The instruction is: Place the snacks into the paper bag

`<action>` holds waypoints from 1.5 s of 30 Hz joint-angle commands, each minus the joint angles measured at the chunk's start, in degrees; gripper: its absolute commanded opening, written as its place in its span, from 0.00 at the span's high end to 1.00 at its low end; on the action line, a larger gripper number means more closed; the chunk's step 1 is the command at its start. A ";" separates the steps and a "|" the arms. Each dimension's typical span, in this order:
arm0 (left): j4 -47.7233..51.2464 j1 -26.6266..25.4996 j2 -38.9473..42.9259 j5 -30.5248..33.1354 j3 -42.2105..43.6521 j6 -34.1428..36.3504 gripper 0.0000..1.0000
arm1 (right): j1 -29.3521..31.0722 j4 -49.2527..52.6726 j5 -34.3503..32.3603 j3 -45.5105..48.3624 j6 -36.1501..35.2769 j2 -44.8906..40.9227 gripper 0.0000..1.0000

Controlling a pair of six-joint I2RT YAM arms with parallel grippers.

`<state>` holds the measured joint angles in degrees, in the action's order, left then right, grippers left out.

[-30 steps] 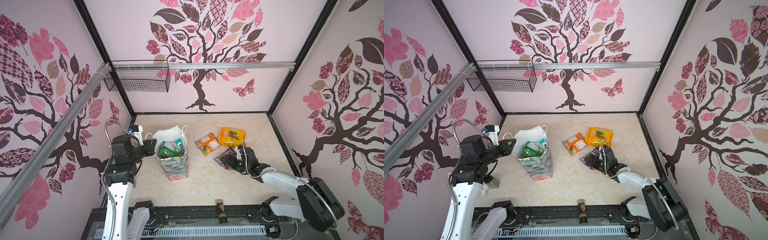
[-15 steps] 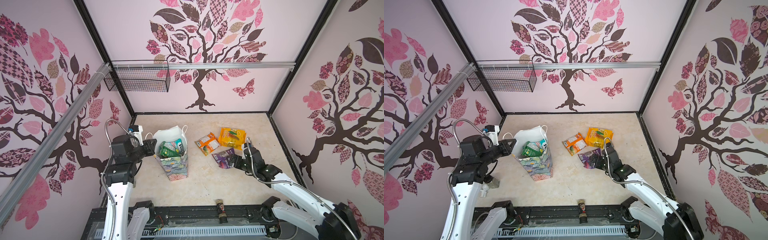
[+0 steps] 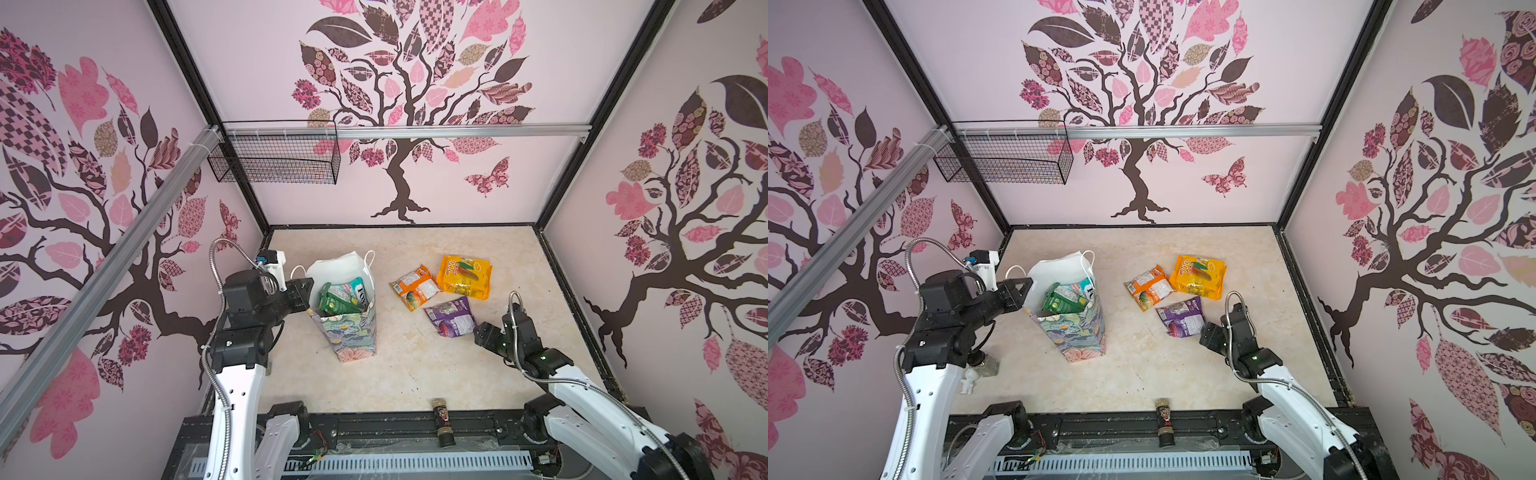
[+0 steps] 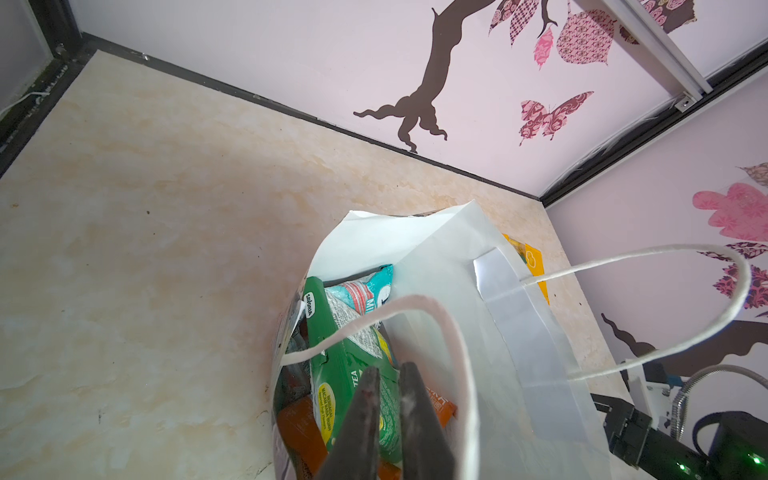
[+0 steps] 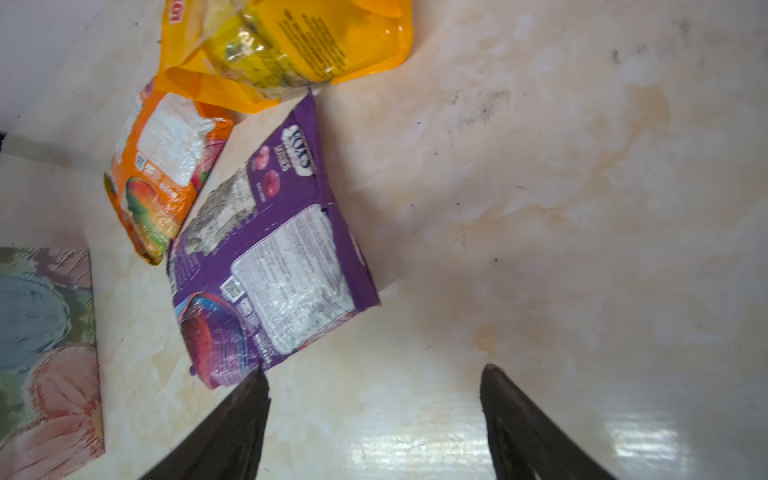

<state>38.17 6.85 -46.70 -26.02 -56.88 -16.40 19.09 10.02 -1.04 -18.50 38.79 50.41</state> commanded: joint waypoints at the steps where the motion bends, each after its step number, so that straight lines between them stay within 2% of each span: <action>1: -0.73 0.21 0.26 -0.34 -0.60 0.55 0.83 | -0.46 -5.66 2.06 -0.71 -2.43 3.38 0.21; 6: -0.79 0.27 0.16 -0.35 -0.57 0.58 0.83 | -0.85 -10.08 2.14 -1.47 -4.91 9.18 0.30; 18: -0.85 0.22 0.04 -0.35 -0.65 0.58 0.83 | -1.34 -17.46 3.76 -2.63 -7.03 16.97 0.32; 29: -0.87 0.25 -0.08 -0.26 -0.60 0.50 0.83 | -1.78 -20.87 5.27 -3.59 -8.29 22.29 0.39; 45: -0.85 0.24 -0.07 -0.15 -0.53 0.50 0.83 | -1.83 -22.22 6.05 -2.95 -8.46 23.68 0.61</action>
<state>38.20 6.85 -46.92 -26.02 -56.88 -16.43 17.54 -11.94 5.19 -20.34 30.94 72.95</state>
